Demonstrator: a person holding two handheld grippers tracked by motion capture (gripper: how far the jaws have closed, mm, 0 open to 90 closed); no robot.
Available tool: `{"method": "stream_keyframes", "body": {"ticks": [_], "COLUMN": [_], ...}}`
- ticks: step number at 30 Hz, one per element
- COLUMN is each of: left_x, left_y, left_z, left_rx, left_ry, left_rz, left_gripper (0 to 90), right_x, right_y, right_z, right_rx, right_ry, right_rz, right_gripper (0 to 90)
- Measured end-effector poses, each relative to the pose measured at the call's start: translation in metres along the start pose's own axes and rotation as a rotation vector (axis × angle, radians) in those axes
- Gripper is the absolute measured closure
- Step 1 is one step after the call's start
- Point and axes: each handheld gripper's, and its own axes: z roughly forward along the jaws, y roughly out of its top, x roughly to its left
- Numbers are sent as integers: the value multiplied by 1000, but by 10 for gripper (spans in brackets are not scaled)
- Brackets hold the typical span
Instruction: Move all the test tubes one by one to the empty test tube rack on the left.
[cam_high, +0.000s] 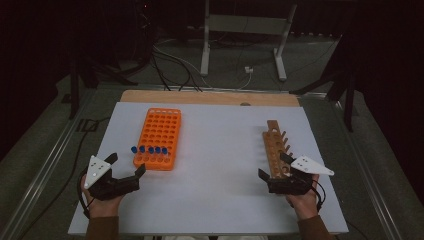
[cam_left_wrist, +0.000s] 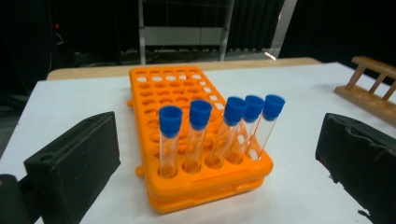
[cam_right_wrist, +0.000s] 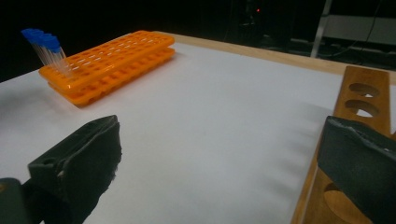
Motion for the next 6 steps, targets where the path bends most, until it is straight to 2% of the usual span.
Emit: {"method": "stream_keyframes", "body": {"ticks": [6], "left_x": [3], "left_y": [-1], "left_z": [-3], "left_rx": [-15], "left_ry": [19], "left_rz": [-10], "left_gripper": [7], "right_x": [0], "right_y": [-2], "right_z": [0], "right_rx": [-10], "right_ry": [-9], "right_rz": [4], "right_gripper": [0]}}
